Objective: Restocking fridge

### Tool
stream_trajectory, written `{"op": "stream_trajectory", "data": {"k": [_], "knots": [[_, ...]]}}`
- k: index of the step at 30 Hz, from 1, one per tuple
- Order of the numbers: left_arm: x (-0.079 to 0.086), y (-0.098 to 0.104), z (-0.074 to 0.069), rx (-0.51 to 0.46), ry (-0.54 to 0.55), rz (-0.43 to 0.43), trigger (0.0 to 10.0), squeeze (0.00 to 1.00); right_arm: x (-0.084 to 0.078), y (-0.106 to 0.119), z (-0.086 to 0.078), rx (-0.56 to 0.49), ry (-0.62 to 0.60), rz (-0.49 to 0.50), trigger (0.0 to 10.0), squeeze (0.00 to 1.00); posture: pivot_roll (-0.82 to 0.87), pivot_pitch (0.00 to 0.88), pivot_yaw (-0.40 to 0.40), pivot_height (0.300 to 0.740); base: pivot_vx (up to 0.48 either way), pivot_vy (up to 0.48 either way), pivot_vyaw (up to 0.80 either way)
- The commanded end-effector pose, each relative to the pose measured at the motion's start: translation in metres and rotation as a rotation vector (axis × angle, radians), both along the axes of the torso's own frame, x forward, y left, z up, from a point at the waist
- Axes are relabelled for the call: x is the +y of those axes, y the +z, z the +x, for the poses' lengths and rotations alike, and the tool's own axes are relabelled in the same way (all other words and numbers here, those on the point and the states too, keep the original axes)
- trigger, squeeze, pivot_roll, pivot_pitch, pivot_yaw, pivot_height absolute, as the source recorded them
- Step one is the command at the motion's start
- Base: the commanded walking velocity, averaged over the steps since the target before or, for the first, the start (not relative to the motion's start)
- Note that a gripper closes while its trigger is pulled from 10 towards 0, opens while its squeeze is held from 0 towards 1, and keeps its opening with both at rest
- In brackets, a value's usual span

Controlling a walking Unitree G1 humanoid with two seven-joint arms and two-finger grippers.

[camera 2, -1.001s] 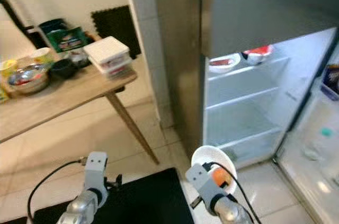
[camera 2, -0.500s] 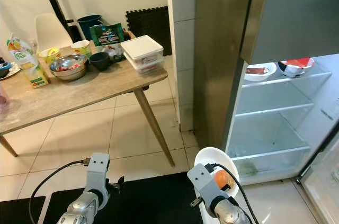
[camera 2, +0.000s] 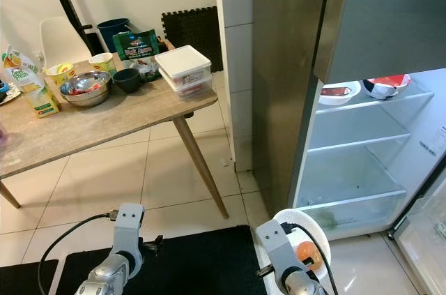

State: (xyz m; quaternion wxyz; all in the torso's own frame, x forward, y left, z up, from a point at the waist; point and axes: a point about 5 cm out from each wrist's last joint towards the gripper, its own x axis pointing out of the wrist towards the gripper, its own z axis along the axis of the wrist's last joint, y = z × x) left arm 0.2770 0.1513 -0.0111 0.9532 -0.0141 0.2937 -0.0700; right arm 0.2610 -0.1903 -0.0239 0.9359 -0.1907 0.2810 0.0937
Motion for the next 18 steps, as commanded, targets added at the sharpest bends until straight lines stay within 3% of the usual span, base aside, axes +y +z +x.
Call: {"op": "stream_trajectory", "data": {"k": [1, 18], "knots": [[0.0096, -0.0038, -0.0039, 0.026, 0.031, 0.005, 10.0, 0.0, 0.0038, -0.0006, -0.0005, 0.0, -0.006, 0.014, 10.0, 0.0, -0.08, 0.095, 0.109, 0.74, 0.244, 0.0, 0.0], [0.0109, -0.0013, -0.0005, 0.025, 0.053, -0.003, 10.0, 0.0, 0.0116, 0.0028, 0.0037, -0.018, 0.018, 0.041, 10.0, 0.0, -0.07, 0.096, 0.109, 0.74, 0.329, 0.0, 0.0]]}}
